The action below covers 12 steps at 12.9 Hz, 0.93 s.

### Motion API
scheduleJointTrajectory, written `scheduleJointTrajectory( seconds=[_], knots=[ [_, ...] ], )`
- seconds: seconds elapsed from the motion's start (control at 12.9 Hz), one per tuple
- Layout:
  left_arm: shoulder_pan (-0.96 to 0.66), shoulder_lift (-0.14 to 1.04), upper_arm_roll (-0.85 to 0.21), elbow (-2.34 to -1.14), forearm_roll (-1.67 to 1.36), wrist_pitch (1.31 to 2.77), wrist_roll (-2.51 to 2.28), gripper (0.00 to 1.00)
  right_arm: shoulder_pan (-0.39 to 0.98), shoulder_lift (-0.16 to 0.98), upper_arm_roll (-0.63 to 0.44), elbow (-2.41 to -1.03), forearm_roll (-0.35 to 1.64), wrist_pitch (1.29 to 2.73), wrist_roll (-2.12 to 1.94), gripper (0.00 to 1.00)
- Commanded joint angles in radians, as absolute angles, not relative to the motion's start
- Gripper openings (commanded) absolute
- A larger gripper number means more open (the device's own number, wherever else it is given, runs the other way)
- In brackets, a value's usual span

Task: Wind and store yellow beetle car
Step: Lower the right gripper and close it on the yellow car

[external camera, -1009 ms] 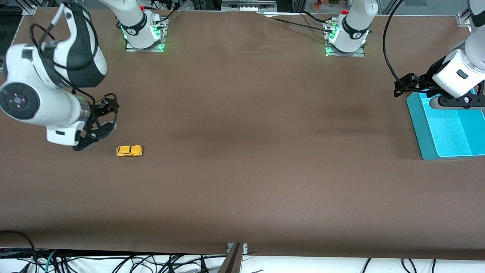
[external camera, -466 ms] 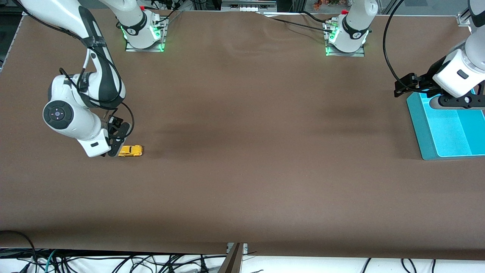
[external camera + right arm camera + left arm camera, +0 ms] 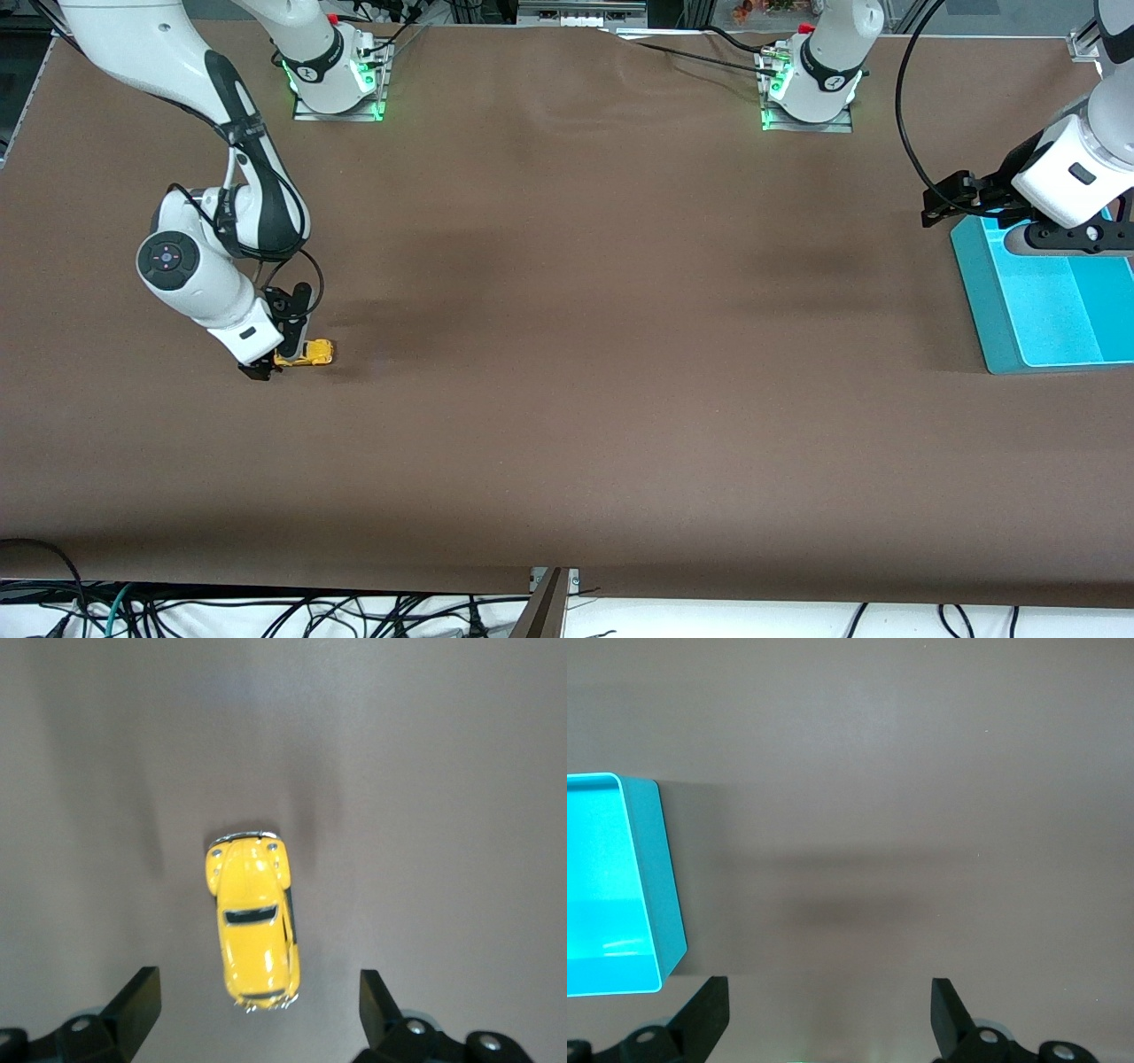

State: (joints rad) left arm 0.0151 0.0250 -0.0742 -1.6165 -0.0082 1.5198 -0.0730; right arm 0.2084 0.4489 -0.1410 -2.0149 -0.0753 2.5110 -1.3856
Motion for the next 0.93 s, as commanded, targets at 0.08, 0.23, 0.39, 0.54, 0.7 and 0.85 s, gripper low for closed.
scheduleJointTrajectory(
  seconds=[0.08,0.23,0.39,0.54,0.7,0.85],
  knots=[
    [0.015,0.038,-0.072,-1.588,-0.011,1.499,-0.058,1.0,0.199,0.485,-0.135,-2.026,-0.066,2.595,-1.456,0.97],
    [0.015,0.038,-0.072,-1.588,-0.011,1.499,-0.058,1.0,0.193,0.495,-0.135,-2.045,-0.064,2.641,-1.468,0.93],
    [0.015,0.038,-0.072,-1.588,-0.011,1.499,-0.058,1.0,0.193,0.499,-0.133,-2.066,-0.064,2.675,-1.468,0.88],
    [0.015,0.038,-0.072,-1.588,-0.011,1.499,-0.058,1.0,0.193,0.497,-0.133,-2.066,-0.064,2.674,-1.48,0.71],
    [0.015,0.038,-0.072,-1.588,-0.011,1.499,-0.058,1.0,0.195,0.489,-0.133,-2.066,-0.064,2.666,-1.485,0.47],
    [0.015,0.038,-0.072,-1.588,-0.011,1.499,-0.058,1.0,0.195,0.486,-0.133,-2.066,-0.063,2.663,-1.483,0.46]
  ],
)
